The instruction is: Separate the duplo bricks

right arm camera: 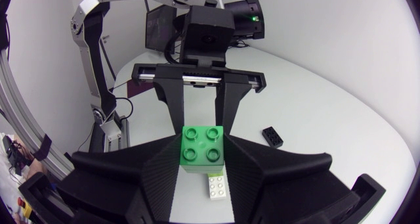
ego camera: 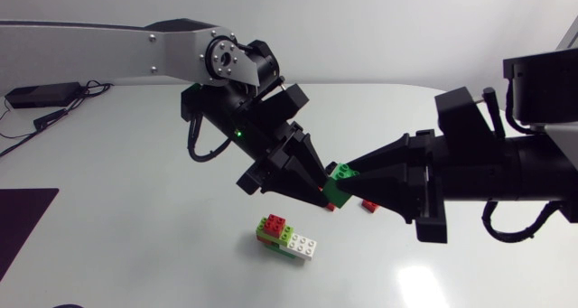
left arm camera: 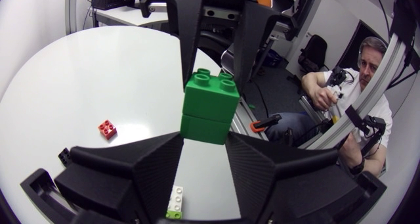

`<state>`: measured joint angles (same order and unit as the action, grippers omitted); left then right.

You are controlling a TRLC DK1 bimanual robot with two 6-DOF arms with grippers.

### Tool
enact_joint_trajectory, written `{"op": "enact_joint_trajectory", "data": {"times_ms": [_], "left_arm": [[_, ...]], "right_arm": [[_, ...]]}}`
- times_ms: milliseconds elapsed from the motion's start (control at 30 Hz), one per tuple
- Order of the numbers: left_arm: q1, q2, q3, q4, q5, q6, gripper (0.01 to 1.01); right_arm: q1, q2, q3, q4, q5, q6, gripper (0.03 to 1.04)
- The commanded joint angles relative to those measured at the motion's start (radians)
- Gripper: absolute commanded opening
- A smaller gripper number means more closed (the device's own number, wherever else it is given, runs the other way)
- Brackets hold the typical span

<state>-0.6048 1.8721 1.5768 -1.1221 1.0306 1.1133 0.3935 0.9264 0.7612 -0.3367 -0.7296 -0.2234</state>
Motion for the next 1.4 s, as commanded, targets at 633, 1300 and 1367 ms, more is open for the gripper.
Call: {"op": "enact_joint_trajectory", "data": {"times_ms": [633,1300,1367], "left_arm": [[-0.029,-0.001,0.051,-0.022,0.039,0.008,0.574],[-0.052,-0.030,-0.017,0.048,-0.003,0.008,0.170],[-0.055,-0.033,-0.024,0.056,-0.012,0.006,0.170]], "right_arm": [[0.005,0.006,-0.025,0.013,0.016,0.019,0.31],[-0.096,0.080,0.016,-0.021,-0.148,0.036,0.31],[-0.120,0.100,0.027,-0.024,-0.186,0.044,0.31]]}}
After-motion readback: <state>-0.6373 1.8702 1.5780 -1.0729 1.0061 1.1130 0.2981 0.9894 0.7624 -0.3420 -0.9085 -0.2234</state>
